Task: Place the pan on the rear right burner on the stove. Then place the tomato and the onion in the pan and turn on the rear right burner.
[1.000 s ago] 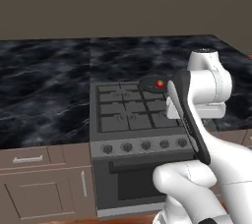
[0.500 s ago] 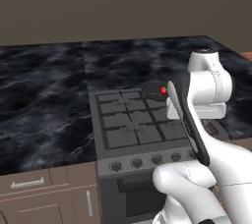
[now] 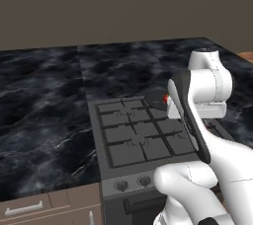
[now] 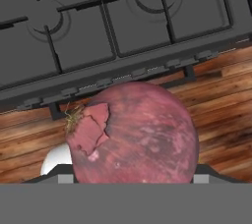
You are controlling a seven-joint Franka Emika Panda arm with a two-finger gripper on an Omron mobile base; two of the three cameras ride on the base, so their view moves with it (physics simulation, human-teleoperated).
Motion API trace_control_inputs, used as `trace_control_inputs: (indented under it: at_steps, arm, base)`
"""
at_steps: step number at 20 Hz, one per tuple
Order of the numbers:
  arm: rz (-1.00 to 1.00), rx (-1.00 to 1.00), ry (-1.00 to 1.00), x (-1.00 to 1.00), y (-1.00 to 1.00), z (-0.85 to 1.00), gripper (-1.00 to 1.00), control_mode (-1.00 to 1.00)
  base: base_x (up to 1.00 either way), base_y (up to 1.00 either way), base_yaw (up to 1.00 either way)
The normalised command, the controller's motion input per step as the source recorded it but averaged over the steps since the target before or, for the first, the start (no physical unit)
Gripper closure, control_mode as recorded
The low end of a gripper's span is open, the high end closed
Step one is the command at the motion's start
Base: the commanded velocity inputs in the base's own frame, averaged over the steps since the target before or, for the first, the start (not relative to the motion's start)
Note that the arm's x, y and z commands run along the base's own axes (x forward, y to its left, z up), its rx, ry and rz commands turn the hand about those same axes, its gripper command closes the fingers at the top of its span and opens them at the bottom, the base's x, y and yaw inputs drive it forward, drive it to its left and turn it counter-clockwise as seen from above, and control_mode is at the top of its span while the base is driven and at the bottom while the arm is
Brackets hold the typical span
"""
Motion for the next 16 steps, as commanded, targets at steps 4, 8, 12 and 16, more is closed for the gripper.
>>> trace_control_inputs:
  at_steps: [4, 8, 12, 16]
  arm:
    - [0.00, 0.00, 0.00, 0.00, 0.00, 0.00, 1.00, 1.00]
    - [0.00, 0.00, 0.00, 0.00, 0.00, 0.00, 1.00, 1.00]
    - [-0.07, -0.02, 0.00, 0.23, 0.05, 0.09, 1.00, -1.00]
    - [-0.09, -0.05, 0.00, 0.63, 0.00, 0.24, 1.00, -1.00]
  base:
    - [0.26, 0.60, -0.16]
    - [0.29, 0.35, -0.12]
    - [0.06, 0.04, -0.02]
    - [0.00, 0.00, 0.00]
